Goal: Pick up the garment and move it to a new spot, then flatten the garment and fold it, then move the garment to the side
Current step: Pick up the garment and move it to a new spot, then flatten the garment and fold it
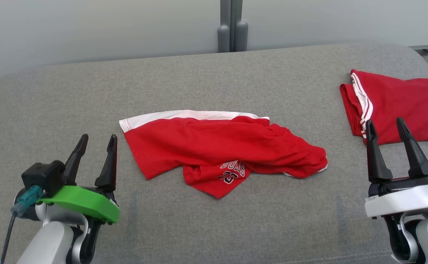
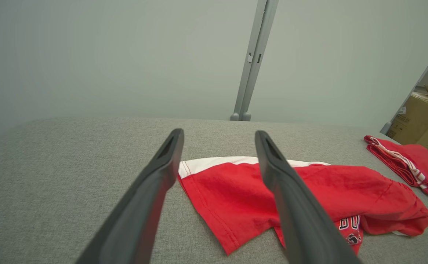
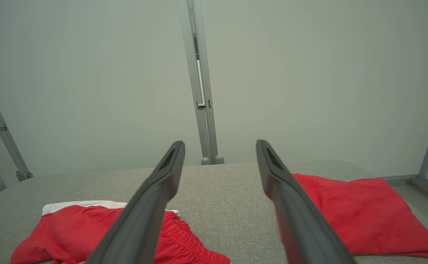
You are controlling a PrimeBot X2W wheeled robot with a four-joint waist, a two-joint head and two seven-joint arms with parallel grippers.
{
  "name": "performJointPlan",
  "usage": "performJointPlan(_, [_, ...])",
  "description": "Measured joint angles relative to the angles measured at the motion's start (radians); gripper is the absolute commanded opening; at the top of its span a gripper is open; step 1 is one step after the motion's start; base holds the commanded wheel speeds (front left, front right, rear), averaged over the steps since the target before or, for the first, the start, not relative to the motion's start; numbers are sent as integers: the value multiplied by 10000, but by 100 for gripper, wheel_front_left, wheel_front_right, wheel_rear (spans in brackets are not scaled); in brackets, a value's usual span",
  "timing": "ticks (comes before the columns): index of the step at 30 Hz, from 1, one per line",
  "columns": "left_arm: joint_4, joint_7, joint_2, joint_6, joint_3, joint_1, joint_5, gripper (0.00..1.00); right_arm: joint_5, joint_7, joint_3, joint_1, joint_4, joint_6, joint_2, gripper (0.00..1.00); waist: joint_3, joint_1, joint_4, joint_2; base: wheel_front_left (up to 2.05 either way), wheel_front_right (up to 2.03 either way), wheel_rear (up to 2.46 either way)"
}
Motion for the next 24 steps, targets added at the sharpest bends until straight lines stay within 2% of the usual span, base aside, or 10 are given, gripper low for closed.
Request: performJointPlan(24, [-989,-44,261,209,566,734,29,100,-2,221,263,-197,-27,98,0,100,181,0,-49,0,0,0,0])
